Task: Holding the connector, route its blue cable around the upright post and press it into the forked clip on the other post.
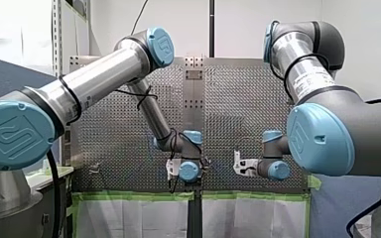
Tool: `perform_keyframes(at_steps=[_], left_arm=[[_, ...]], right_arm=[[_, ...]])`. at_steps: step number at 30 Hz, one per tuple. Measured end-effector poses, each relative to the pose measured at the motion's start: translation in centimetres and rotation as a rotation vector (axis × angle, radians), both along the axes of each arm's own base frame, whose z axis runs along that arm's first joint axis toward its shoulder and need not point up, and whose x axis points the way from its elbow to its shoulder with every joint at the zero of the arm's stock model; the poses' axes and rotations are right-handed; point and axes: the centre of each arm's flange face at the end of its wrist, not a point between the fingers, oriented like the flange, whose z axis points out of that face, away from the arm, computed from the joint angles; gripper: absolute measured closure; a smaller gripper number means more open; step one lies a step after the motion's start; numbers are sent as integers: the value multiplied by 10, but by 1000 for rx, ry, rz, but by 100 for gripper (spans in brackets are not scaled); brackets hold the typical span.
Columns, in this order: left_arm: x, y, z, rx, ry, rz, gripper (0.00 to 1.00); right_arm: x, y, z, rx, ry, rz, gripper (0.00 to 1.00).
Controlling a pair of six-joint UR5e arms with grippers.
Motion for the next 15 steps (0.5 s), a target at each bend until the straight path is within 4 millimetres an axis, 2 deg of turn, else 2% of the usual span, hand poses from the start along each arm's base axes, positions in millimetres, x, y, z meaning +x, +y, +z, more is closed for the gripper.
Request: perform_keyframes(at_steps=[15], left_arm=[[8, 3, 0, -37, 3, -26, 90]], right_arm=[[1, -3, 1, -9, -29, 0, 100]])
